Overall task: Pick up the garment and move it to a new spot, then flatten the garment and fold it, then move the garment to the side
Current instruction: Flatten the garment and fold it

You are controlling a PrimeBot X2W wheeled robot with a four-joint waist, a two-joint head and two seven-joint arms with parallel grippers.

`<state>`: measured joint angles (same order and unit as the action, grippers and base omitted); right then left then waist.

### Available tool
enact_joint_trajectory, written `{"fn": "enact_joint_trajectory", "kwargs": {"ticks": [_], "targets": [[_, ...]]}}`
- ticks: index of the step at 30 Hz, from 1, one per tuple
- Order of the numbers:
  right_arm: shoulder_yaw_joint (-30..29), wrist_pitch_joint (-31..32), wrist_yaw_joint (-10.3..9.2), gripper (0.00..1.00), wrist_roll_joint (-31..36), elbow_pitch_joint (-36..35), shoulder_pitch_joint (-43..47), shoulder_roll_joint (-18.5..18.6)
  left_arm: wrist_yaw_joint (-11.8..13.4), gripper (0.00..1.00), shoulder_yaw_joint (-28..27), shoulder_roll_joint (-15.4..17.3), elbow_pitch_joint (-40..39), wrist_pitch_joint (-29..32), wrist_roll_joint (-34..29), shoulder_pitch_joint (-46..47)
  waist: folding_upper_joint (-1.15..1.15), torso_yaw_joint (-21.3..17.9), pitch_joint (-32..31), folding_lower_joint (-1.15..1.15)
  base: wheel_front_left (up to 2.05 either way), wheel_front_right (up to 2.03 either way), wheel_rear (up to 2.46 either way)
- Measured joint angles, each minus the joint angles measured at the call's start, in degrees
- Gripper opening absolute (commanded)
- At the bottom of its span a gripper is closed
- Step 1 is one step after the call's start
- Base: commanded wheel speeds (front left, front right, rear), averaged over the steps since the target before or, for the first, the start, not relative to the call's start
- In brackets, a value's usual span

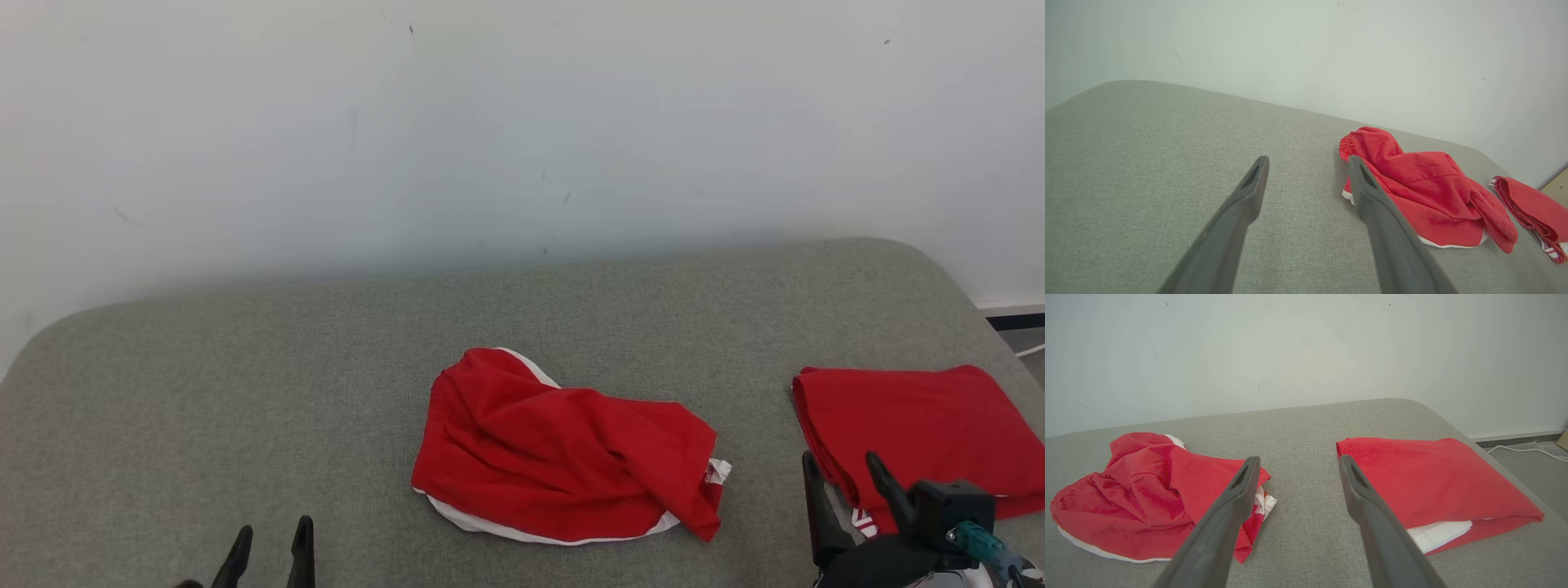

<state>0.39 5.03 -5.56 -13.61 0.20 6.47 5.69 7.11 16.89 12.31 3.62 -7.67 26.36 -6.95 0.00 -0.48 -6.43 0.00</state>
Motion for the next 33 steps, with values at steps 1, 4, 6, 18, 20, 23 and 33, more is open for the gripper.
{"fn": "enact_joint_trajectory", "kwargs": {"ticks": [1, 4, 6, 18, 20, 23, 33], "targets": [[0.04, -0.01, 0.0, 1.0, 0.0, 0.09, -0.02, 0.0, 0.0, 1.0, -0.11, -0.18, -0.47, 0.23, -0.31, -0.04, 0.0, -0.03, 0.06, 0.0, 0.0, 0.0, 0.0], [0.41, -0.11, 0.0, 1.0, 0.0, 0.24, -0.13, -0.05, 0.0, 1.0, -0.69, -0.82, -1.54, 1.46, -0.85, -0.24, 0.0, -0.17, 0.23, 0.0, 0.0, 0.0, 0.0], [0.57, -0.48, 0.0, 1.0, 0.01, 0.37, -0.23, -0.07, 0.0, 1.0, -0.96, -1.14, -2.41, 2.25, -1.27, -0.97, 0.0, -0.28, 0.35, 0.0, 0.0, 0.0, 0.0], [1.12, -0.57, 0.03, 1.0, 0.03, 0.62, -0.82, 0.0, -1.18, 1.0, 2.99, 1.88, -3.56, 9.15, -3.78, -0.27, 0.0, -0.9, 1.38, 0.0, 0.0, 0.0, 0.0], [1.58, -0.58, 0.22, 1.0, 0.04, 0.48, -1.6, 0.0, -2.2, 1.0, 3.83, 2.79, -2.03, 10.35, -4.16, 1.58, 0.0, -1.16, 1.79, 0.0, 0.0, 0.0, 0.0], [1.9, -0.55, 0.54, 1.0, 0.09, 0.45, -2.52, 0.04, -3.49, 1.0, 4.74, 3.02, 0.52, 12.14, -4.27, 5.39, 0.01, -1.78, 2.41, 0.01, 0.0, 0.0, 0.0], [7.14, 2.55, 4.58, 1.0, 1.75, 5.53, -5.54, 2.14, -7.2, 1.0, 9.24, 2.98, 10.8, 17.08, -7.13, 12.83, 0.01, -4.6, 5.25, 0.02, 0.0, 0.0, 0.0]]}}
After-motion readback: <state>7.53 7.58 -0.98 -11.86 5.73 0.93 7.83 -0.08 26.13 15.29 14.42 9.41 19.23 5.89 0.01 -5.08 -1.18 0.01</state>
